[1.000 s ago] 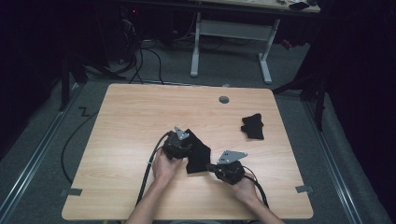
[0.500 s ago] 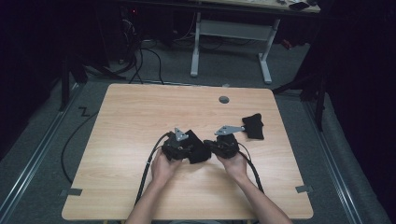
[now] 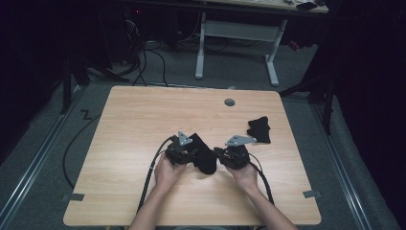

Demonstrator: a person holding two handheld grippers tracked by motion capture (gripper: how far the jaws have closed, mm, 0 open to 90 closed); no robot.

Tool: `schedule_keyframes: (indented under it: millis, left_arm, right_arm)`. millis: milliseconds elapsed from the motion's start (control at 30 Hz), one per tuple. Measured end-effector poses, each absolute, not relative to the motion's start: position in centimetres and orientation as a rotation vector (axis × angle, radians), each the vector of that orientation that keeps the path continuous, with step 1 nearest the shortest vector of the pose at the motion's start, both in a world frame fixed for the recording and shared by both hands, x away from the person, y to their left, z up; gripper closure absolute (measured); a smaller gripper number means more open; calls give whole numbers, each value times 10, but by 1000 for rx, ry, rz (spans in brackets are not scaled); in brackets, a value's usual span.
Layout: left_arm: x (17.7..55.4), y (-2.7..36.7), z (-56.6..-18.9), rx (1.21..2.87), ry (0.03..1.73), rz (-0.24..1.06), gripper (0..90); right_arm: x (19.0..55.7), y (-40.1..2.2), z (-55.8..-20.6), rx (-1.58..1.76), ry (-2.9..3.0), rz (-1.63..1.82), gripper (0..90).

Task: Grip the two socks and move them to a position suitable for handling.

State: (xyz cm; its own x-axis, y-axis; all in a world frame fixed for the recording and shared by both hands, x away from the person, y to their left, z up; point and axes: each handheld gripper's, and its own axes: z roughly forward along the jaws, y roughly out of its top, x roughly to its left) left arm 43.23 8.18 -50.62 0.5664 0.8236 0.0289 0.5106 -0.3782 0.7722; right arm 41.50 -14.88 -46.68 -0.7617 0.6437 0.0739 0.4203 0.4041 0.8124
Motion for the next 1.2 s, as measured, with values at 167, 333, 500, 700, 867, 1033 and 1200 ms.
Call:
schedule_keyframes:
  millis: [167, 333, 500, 700, 867, 1033, 1200]
  left_arm:
    - [433, 81, -506, 2057, 1068, 543, 465]
    - [436, 80, -505, 2064, 1080, 539, 465]
    - [441, 79, -504, 2064, 1105, 543, 466]
    - [454, 77, -501, 2063, 1146, 553, 462]
    - [451, 79, -496, 2028, 1193, 513, 432]
    - [435, 76, -483, 2012, 1138, 535, 437]
    - [420, 69, -483, 2072, 1092, 515, 448]
  right_arm:
    - [396, -150, -476, 864, 2475, 1275, 725]
    - [392, -137, -500, 829, 2547, 1174, 815]
    - [386, -137, -505, 798, 2570, 1160, 885]
    - [363, -142, -505, 741, 2602, 1170, 870]
    - [362, -151, -495, 805, 2535, 1274, 733]
    - [380, -157, -480, 914, 2441, 1316, 732]
    - [406, -147, -481, 974, 2416, 1234, 735]
